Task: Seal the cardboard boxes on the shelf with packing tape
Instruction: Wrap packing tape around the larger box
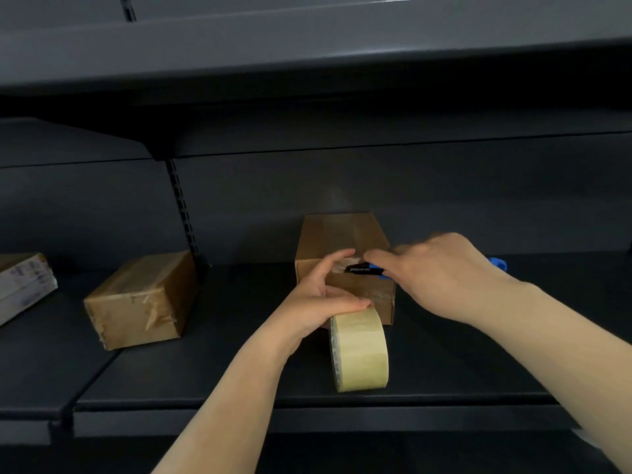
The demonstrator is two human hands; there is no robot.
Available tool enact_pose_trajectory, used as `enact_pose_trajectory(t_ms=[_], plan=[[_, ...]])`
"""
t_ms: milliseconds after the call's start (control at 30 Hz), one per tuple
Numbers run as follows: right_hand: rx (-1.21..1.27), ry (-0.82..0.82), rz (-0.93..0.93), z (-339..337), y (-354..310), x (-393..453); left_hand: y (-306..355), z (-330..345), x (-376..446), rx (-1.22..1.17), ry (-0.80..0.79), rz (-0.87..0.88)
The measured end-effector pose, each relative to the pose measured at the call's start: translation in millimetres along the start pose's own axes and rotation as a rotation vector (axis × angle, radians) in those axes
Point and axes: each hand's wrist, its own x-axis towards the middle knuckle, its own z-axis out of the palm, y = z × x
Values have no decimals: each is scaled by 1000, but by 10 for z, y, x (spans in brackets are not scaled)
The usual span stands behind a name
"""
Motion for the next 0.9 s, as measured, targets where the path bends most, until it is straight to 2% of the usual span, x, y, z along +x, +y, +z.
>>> enact_pose_trajectory(t_ms=[100, 267, 333, 433, 467, 533, 600, 733, 800, 833, 900], plan=[[-44, 21, -6, 14, 0, 23, -9, -8, 2, 6, -7, 4], [-75, -70, -39, 4, 96, -50, -12, -23, 5, 3, -8, 7], [115, -96, 46, 14, 222, -172, -18, -29, 6, -17, -12, 11], [659, -45, 295, 204, 459, -421, -28, -18, 7, -40, -10, 21], [729, -45, 377, 353, 549, -495, -29, -8, 6, -43, -6, 24], [684, -183, 465, 685, 645, -622, -32, 5, -1, -33, 7, 26], [655, -317, 474, 963, 687, -700, -37, 11, -3, -27, 13, 31], [484, -410, 471, 1108, 762, -658, -39, 27, -7, -46, 24, 22], [393, -322, 468, 1035, 717, -555, -48, 25, 0, -65, 23, 21], [445, -179, 438, 933, 656, -477, -52, 21, 4, -69, 23, 22], [705, 126, 318, 645, 480, -244, -49, 24, 8, -63, 24, 27]])
